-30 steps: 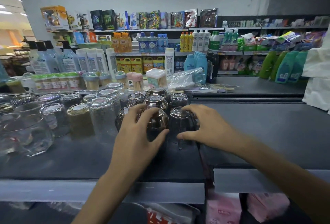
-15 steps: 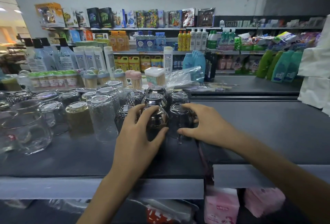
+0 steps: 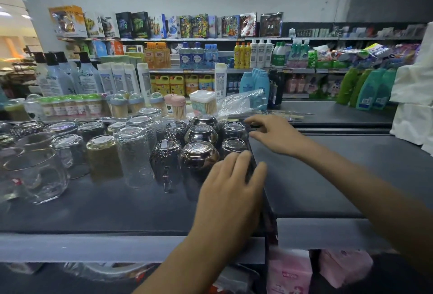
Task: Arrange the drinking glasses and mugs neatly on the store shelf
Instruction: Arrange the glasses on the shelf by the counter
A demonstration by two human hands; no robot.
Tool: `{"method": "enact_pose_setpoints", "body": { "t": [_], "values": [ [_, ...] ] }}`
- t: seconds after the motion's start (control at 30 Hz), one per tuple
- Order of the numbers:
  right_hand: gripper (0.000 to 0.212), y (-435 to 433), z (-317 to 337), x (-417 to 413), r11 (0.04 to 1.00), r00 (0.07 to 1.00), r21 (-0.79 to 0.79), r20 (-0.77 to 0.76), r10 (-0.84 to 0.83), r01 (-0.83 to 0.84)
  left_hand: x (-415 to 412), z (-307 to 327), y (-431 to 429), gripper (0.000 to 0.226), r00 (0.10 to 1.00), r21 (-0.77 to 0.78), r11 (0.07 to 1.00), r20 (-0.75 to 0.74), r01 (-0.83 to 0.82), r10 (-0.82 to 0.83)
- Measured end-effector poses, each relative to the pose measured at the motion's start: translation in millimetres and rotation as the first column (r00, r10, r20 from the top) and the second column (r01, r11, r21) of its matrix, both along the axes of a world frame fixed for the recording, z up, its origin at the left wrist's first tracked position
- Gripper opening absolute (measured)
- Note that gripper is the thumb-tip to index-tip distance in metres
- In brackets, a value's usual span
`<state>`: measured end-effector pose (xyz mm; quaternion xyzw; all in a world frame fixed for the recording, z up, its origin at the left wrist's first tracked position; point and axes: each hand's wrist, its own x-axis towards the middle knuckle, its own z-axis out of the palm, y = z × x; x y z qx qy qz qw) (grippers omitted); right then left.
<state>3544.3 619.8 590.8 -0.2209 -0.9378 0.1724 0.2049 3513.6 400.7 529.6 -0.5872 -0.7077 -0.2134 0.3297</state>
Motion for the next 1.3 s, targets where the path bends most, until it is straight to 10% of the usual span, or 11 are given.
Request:
{"method": "enact_pose_setpoints", "body": {
  "t": [0.33,1.3],
  "values": [
    [0.049,37,-10,-41,0.978,0.984,-0.138,0.060,0.167,-0.158,-4,-9,72,0.064,0.925,-0.268,0.928,0.209,-0.257,0.317],
    [0.054,37,-27,-44,0.976,0.981,-0.187,-0.178,0.079,-0.113,8,-7,29,0.057,0.938,-0.146,0.968,0.254,-0.204,0.236]
  ]
}}
